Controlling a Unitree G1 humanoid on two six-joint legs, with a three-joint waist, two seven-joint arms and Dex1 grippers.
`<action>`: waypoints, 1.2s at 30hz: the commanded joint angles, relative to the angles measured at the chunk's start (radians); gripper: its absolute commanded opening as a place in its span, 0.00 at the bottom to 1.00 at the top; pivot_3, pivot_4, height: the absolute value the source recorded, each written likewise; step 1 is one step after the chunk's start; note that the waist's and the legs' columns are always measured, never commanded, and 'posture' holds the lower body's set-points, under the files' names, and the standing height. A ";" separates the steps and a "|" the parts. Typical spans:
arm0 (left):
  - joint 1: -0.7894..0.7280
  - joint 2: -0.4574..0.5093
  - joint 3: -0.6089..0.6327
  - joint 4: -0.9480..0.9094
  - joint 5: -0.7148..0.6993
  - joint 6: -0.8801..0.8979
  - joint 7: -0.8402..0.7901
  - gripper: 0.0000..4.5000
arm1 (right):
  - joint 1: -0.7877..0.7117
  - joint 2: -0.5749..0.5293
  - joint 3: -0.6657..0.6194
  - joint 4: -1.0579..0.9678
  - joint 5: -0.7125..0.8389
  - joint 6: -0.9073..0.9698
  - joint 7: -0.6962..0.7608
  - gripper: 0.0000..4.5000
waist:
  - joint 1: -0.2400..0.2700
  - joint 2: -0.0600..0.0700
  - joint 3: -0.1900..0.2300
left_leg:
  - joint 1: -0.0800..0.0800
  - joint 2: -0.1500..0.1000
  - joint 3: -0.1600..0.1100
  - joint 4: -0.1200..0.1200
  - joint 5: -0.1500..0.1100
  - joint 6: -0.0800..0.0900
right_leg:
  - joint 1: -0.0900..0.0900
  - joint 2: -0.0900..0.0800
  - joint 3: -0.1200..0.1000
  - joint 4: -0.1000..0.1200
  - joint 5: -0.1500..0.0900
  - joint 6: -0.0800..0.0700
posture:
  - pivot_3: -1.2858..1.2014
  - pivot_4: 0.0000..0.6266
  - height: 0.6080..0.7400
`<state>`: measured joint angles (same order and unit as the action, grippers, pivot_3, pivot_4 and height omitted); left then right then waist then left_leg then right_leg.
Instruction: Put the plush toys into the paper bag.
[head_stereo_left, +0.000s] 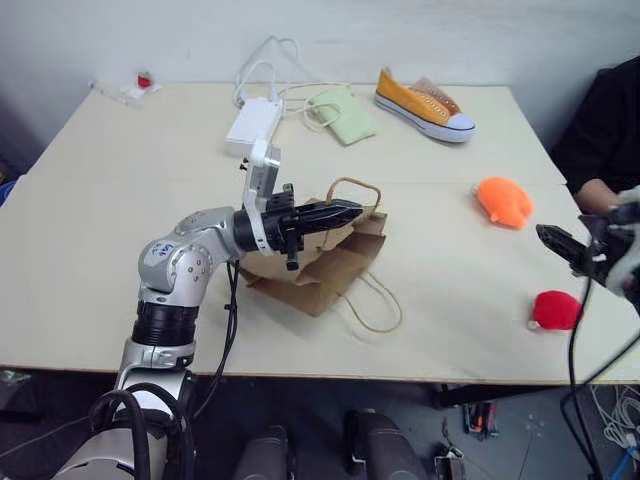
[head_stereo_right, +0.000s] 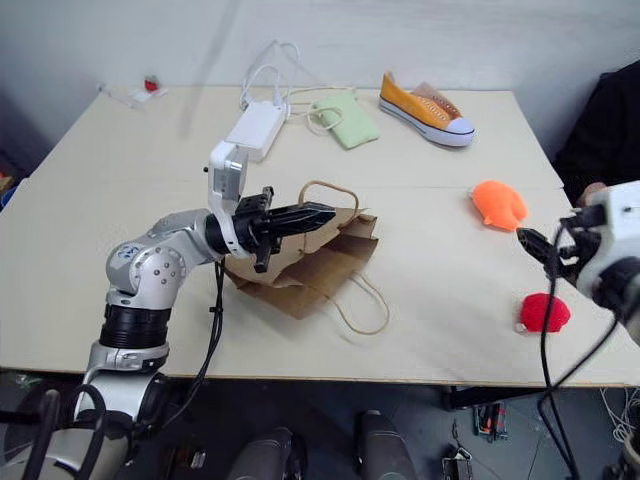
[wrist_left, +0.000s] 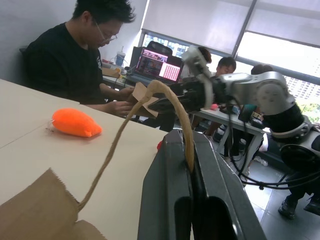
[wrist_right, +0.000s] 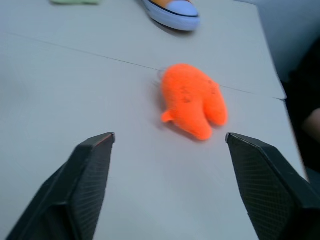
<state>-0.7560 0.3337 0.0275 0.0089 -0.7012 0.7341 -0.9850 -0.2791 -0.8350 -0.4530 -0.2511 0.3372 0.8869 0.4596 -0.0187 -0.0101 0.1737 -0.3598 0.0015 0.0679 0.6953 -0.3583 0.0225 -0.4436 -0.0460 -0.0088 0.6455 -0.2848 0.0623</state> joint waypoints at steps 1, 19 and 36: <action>-0.024 0.000 0.014 -0.022 -0.008 -0.023 0.007 0.00 | -0.099 -0.049 0.217 0.260 -0.219 -0.286 -0.031 0.99 | -0.006 0.000 0.000 | 0.000 0.000 0.000 -0.001 0.001 0.000 | 0.000 0.000 0.000 0.000 0.000 0.000 | 0.52 0.24 1.00; 0.014 0.022 0.028 -0.078 -0.009 -0.046 0.063 0.00 | -0.829 0.190 0.491 1.390 -0.445 -0.626 -0.103 0.99 | -0.010 0.001 0.001 | 0.002 0.001 0.004 -0.012 0.005 -0.004 | -0.003 0.001 0.003 -0.001 0.000 0.000 | 0.52 0.24 1.00; -0.001 0.071 0.047 -0.048 -0.019 -0.046 0.049 0.00 | -0.751 0.177 0.468 1.242 -0.427 -0.705 0.072 0.01 | -0.017 0.001 0.001 | 0.002 0.001 0.004 -0.012 0.006 -0.005 | -0.002 0.002 0.002 0.000 0.000 0.000 | 0.52 0.24 1.00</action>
<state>-0.7363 0.3960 0.0464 -0.0235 -0.7009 0.6996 -0.9227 -1.0504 -0.6447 0.0547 1.1063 -0.1548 0.1407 0.4565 -0.0357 -0.0090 0.1745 -0.3576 0.0029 0.0712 0.6832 -0.3527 0.0172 -0.4459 -0.0445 -0.0067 0.6457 -0.2849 0.0620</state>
